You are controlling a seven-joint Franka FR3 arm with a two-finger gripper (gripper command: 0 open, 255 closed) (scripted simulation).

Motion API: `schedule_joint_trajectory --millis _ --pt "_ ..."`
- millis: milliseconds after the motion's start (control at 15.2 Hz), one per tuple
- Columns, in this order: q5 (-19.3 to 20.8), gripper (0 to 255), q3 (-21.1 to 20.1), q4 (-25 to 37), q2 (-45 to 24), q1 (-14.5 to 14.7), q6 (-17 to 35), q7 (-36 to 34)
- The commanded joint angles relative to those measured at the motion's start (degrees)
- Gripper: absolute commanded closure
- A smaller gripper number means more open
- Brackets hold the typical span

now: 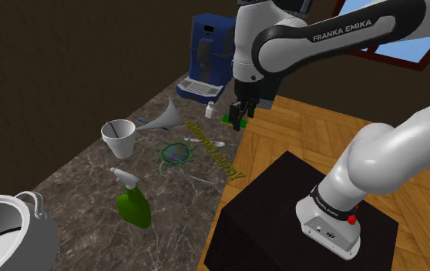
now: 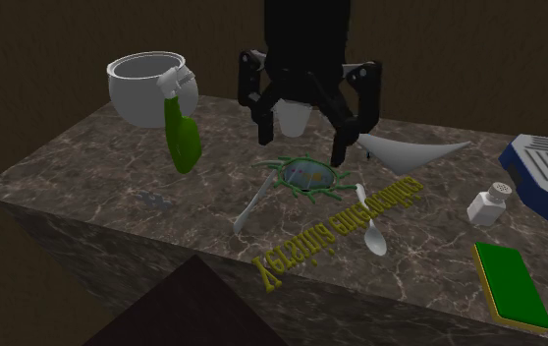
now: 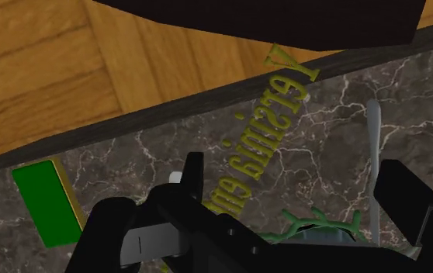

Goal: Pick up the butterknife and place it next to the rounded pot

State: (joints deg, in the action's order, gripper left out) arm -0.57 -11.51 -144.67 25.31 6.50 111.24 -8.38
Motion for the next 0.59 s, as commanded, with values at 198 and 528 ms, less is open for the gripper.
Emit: schedule_joint_trajectory --millis 198,528 --pt "1.4 0 -3.7 1.1 -9.4 1.3 8.2 -2.9" --pt "5.3 0 -7.1 3.9 -20.1 2.2 15.4 -7.2"
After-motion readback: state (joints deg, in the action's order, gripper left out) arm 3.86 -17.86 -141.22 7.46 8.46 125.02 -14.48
